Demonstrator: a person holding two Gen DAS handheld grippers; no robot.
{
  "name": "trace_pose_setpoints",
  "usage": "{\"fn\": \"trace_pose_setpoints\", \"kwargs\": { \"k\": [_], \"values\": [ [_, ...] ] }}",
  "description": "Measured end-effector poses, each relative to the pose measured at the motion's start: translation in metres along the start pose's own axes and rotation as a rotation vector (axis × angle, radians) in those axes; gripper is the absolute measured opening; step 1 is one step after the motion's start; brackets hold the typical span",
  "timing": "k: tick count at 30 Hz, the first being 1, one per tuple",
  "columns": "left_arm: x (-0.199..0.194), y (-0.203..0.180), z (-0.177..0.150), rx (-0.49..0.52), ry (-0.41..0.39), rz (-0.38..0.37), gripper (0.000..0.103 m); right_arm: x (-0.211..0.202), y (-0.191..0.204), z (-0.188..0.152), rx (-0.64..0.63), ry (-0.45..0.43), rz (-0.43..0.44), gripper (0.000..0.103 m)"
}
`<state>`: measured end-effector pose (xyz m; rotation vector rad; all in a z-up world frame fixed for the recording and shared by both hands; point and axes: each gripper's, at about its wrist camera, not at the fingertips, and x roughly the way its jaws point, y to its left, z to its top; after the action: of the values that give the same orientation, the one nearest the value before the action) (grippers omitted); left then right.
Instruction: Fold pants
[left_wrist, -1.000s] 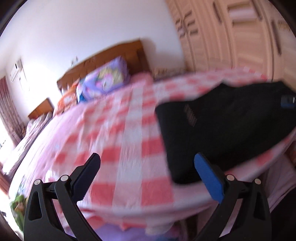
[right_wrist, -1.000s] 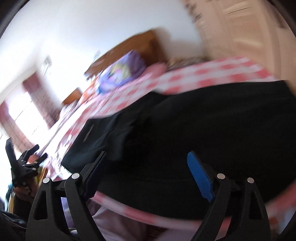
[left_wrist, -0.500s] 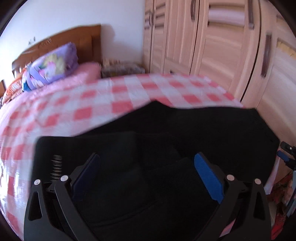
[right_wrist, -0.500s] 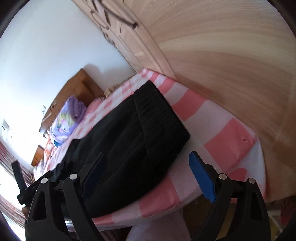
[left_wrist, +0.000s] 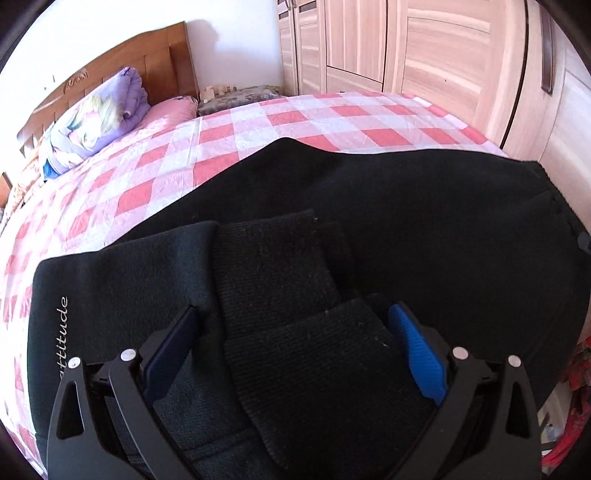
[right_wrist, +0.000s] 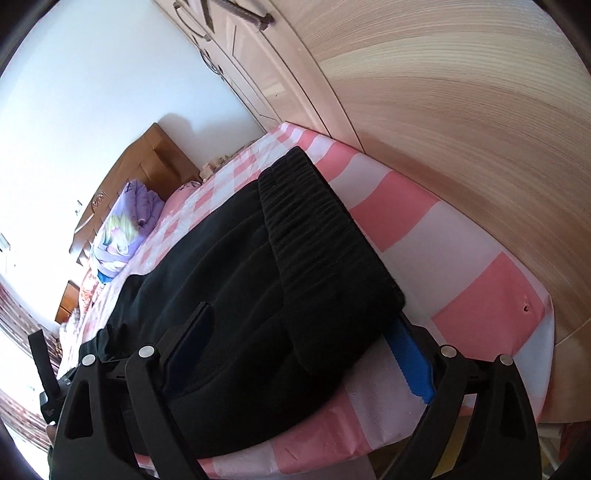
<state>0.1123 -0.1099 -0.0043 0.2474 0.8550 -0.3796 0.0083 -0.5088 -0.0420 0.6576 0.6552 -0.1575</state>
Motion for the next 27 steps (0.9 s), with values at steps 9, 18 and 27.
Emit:
{"fn": "trace_pose_setpoints", "kwargs": {
  "k": [9,18,27],
  "values": [
    [-0.002,-0.002,-0.002,0.010,-0.025,0.014,0.101,0.009,0.000,0.004,0.072,-0.002,0.047,0.076],
    [-0.003,-0.003,-0.003,0.009,-0.029,0.015,0.101,0.000,-0.001,0.002,0.095,-0.099,0.070,0.037],
    [-0.037,0.008,0.040,-0.138,0.037,-0.305,0.101,-0.031,0.085,-0.001,-0.273,-0.246,-0.010,0.035]
  ]
}}
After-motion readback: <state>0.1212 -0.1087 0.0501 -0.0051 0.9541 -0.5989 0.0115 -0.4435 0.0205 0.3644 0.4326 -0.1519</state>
